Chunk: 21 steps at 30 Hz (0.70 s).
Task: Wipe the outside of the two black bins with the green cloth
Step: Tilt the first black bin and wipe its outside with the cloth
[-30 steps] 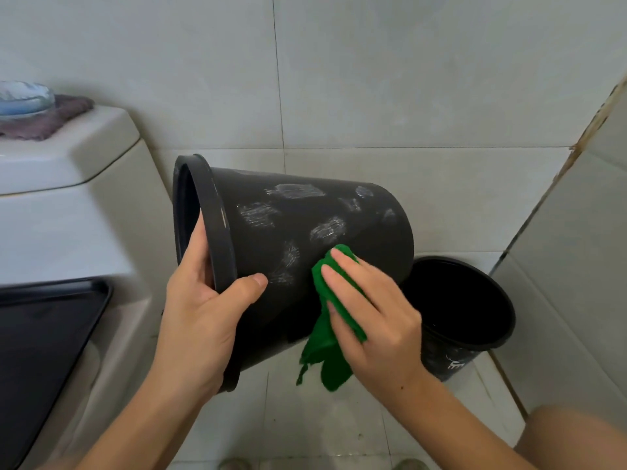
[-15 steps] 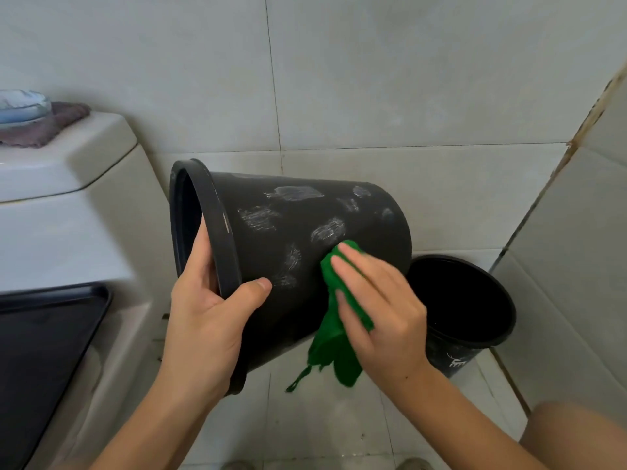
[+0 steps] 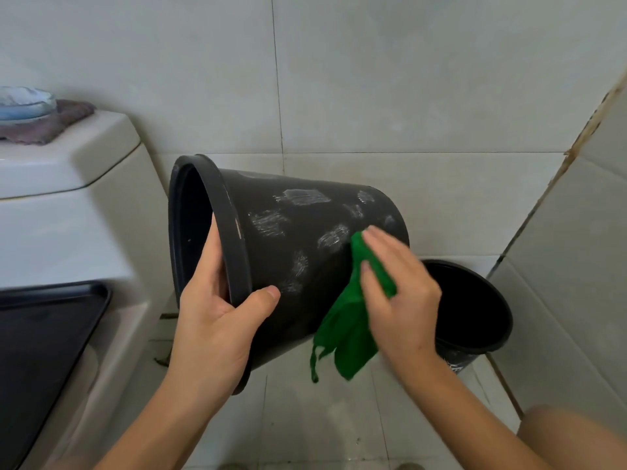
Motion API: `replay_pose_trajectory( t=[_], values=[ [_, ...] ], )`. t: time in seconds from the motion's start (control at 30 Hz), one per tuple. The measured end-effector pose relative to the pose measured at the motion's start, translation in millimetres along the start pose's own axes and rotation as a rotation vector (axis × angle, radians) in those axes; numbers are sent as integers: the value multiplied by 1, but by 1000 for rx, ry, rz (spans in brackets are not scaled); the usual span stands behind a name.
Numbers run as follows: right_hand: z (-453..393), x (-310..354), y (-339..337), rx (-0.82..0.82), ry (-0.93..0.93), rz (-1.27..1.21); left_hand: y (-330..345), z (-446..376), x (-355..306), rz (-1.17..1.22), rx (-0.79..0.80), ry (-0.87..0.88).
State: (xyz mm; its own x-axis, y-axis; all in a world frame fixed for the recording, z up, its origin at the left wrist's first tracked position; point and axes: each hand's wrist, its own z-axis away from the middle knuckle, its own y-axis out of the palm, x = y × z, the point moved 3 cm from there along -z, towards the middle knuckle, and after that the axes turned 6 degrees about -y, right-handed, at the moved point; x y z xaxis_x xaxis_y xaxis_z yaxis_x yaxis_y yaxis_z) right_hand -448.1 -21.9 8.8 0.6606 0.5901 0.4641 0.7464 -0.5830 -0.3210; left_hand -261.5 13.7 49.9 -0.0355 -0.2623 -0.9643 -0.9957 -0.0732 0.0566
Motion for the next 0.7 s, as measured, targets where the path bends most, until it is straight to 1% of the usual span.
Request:
replay_pose_trajectory(
  t=[0.03,0.07,0.1,0.17,0.27,0.37,0.4,0.5,0.53,0.57,0.7],
  values=[
    [-7,-7,-2,-23,99,-14,2,1,-1,2,10,-2],
    [-12,-11,-3,-38,149,-20,2,2,-1,7,18,-1],
    [-15,-11,-4,-41,155,-18,2,3,0,10,23,0],
    [-15,0,-1,-15,81,-6,2,2,1,9,35,4],
    [-7,22,4,32,-118,24,1,0,3,-2,40,3],
    [-9,23,4,93,-198,35,0,0,4,-3,48,-4],
    [-13,17,4,96,-166,31,1,1,4,-4,54,3],
    [-23,2,0,46,50,-32,4,5,1,-18,70,24],
    [-24,3,-1,32,60,-38,5,6,0,-17,70,28],
    [-22,9,-1,27,27,-31,5,6,0,-10,72,35],
    [-6,40,1,61,-259,-49,-3,2,0,5,64,54]
  ],
)
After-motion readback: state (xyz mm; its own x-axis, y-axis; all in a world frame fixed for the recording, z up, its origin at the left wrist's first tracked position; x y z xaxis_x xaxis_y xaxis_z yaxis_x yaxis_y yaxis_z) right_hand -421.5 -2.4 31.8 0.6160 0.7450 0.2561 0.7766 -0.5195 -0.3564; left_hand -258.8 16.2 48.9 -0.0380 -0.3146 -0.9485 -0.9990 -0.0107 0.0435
